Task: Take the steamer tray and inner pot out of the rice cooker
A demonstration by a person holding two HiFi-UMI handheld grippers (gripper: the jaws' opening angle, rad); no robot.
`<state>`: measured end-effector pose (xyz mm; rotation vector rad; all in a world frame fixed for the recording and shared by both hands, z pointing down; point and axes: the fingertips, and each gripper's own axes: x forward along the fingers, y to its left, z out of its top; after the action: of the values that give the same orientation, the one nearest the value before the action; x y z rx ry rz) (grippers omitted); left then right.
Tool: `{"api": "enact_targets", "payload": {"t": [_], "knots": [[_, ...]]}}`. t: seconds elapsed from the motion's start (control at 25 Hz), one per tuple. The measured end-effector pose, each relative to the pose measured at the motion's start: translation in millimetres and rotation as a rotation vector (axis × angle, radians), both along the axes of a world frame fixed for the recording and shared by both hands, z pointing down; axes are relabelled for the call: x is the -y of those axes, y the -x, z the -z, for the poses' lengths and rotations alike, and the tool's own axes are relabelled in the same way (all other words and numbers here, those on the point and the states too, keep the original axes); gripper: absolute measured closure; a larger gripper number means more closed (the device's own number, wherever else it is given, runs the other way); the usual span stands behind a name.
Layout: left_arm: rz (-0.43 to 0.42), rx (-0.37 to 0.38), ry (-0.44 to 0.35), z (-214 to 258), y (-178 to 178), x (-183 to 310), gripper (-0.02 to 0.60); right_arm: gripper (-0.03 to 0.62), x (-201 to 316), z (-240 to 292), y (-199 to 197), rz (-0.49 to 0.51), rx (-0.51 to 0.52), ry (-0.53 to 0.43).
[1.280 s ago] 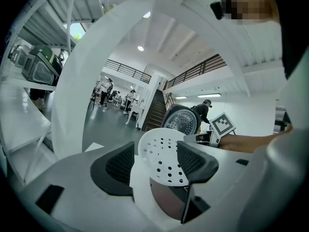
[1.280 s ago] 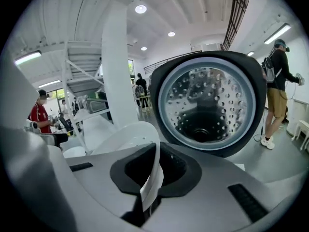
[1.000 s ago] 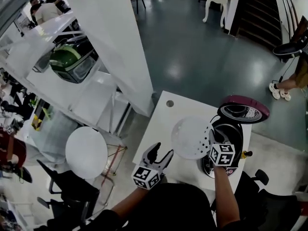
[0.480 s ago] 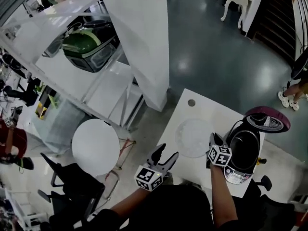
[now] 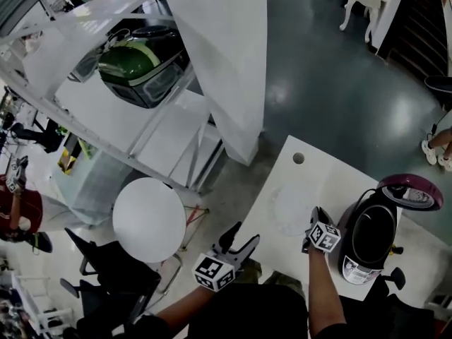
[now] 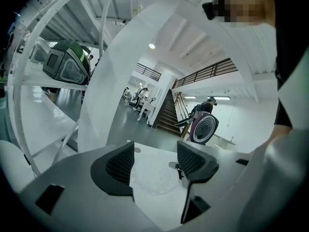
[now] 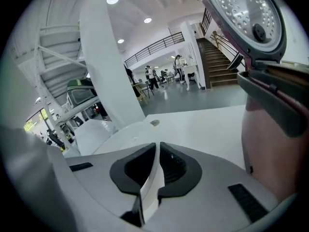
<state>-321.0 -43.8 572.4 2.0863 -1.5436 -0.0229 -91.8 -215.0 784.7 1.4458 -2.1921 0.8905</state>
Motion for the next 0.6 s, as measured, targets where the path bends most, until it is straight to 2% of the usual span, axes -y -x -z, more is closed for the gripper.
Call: {"api": "enact_targets", "payload": {"t": [0.2, 0.44, 0.6], "knots": [[-0.015, -0.017, 0.000, -4, -3, 13, 0.328, 0.576, -1, -29, -6, -0.073, 0.040, 0.062], [-0.038, -0.017, 0.012, -8, -1, 18, 0.328, 0.574, 1, -45, -6, -0.131, 0.103, 0.052], [-0.041, -0.022, 0.030, -16, 4, 20, 0.328, 0.574, 0, -64, -9, -0.163, 0.098, 0.095]]}}
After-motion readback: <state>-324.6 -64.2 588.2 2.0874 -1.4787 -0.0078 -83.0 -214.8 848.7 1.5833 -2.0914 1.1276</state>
